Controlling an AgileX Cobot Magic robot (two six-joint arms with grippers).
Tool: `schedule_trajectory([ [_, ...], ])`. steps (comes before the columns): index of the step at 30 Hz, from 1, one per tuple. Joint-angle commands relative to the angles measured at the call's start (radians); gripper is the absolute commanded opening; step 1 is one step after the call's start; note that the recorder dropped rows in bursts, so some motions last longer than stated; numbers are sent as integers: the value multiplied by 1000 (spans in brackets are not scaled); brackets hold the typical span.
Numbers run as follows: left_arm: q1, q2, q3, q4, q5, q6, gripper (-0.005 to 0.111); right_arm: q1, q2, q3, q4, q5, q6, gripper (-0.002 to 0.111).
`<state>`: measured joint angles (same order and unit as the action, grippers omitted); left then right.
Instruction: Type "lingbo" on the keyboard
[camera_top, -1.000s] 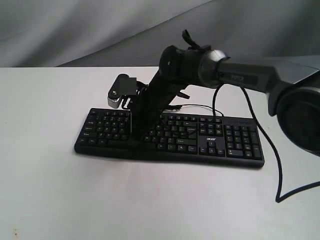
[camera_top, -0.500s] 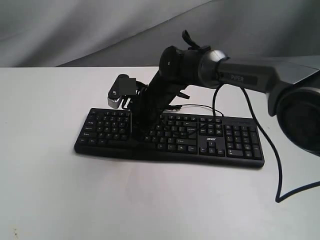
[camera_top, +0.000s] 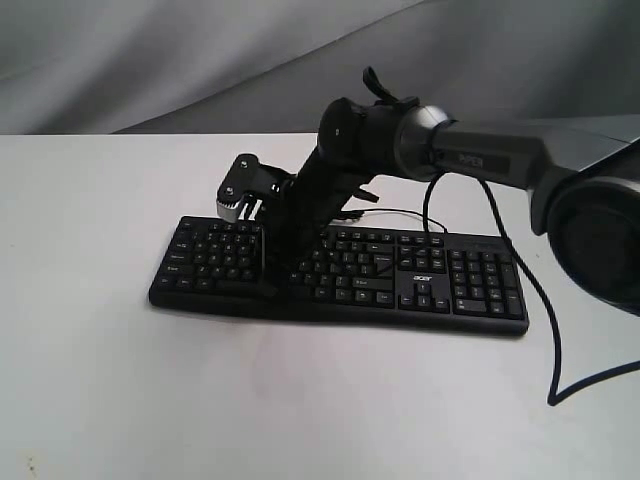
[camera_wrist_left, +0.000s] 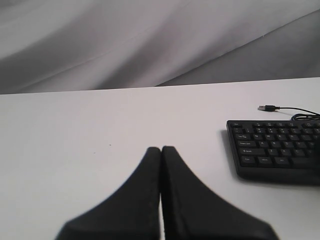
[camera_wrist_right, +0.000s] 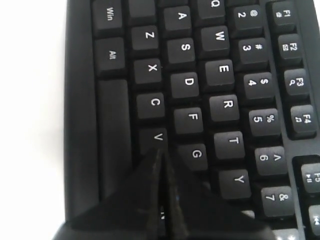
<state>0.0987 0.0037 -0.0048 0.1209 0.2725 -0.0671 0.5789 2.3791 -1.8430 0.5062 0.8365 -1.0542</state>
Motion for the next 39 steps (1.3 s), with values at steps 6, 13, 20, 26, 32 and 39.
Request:
schedule_trajectory([
  [6, 1, -4, 5, -4, -7, -2, 1, 0, -2, -2, -10, 6, -8, 0],
  [13, 1, -4, 5, -4, -7, -2, 1, -25, -50, -2, -43, 4, 18, 0],
  [20, 1, -4, 5, -4, -7, -2, 1, -95, -72, -2, -110, 72, 96, 0],
  [26, 1, -4, 5, -4, -7, -2, 1, -121, -84, 33, -103, 65, 96, 0],
  [32, 1, -4, 5, -4, -7, -2, 1, -119, -86, 39, -54, 42, 66, 0],
  [39, 1, -4, 5, -4, -7, -2, 1, -119, -77, 43, -52, 38, 60, 0],
])
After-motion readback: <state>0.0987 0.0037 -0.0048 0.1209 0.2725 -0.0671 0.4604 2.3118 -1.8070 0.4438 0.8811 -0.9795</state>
